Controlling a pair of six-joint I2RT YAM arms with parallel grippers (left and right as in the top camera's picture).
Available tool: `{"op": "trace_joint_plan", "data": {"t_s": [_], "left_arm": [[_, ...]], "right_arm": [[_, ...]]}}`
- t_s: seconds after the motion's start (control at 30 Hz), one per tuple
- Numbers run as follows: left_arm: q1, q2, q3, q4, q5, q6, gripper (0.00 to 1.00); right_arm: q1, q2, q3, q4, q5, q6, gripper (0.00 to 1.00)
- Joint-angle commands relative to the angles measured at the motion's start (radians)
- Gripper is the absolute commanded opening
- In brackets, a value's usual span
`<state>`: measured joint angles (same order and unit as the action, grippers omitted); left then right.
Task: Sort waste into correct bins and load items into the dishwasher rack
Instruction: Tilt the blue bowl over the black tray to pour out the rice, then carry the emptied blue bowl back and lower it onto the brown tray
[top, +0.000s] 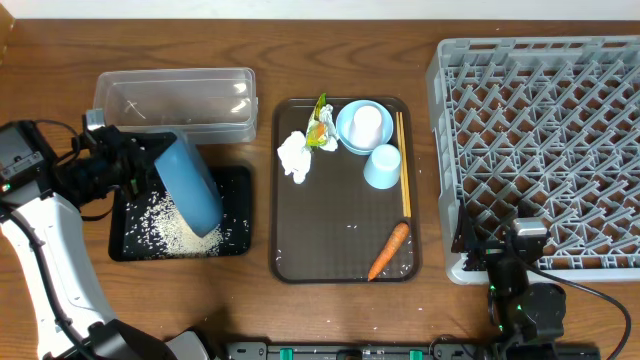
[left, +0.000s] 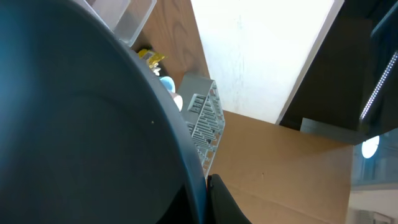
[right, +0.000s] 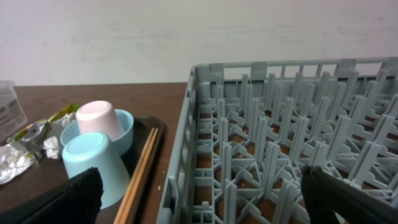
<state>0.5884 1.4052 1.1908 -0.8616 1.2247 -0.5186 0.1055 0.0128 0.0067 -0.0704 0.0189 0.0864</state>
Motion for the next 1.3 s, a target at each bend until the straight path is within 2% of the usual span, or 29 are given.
{"op": "trace_joint_plan", "data": {"t_s": [0.0,0.07,0.17,0.27,0.37,0.5,0.67,0.77,0.87,1.13,1.27], "left_arm": [[0.011,-0.014,0.006,-0.071,0.058,0.03,0.06],[0.011,-0.014,0.006,-0.095,0.103,0.077,0.06],[0.021,-0.013,0.006,-0.07,-0.013,0.087,0.06],[0.039,-0.014,0.006,-0.116,0.0,0.091,0.06],[0.051,-0.014,0.006,-0.08,-0.006,0.099,0.06],[0.059,-0.014,0.006,-0.11,0.09,0.132,0.06],[0.061,-0.014,0.006,-0.116,0.076,0.149,0.06],[0.061,-0.013,0.006,-0.066,0.044,0.155,0.06],[0.061,-0.014,0.006,-0.09,0.154,0.193,0.06],[0.043,-0.042,0.006,-0.13,0.109,0.275,0.06],[-0.019,-0.103,0.006,-0.184,-0.029,0.275,0.06]], "right_arm": [[0.025,0.0,-0.001,-0.004,0.0,-0.013,0.99],[0.025,0.0,-0.001,-0.004,0.0,-0.013,0.99],[0.025,0.0,-0.001,-0.004,0.0,-0.013,0.99],[0.025,0.0,-0.001,-0.004,0.0,-0.013,0.99],[0.025,0.0,-0.001,-0.004,0.0,-0.013,0.99],[0.025,0.0,-0.001,-0.004,0.0,-0.013,0.99],[0.025,0.0,-0.001,-0.003,0.0,-0.013,0.99],[0.025,0.0,-0.001,-0.004,0.0,-0.013,0.99],[0.025,0.0,-0.001,-0.004,0.0,-0.013,0.99],[0.025,0.0,-0.001,-0.004,0.0,-0.013,0.99],[0.025,0.0,-0.001,-0.004,0.0,-0.013,0.99]]}}
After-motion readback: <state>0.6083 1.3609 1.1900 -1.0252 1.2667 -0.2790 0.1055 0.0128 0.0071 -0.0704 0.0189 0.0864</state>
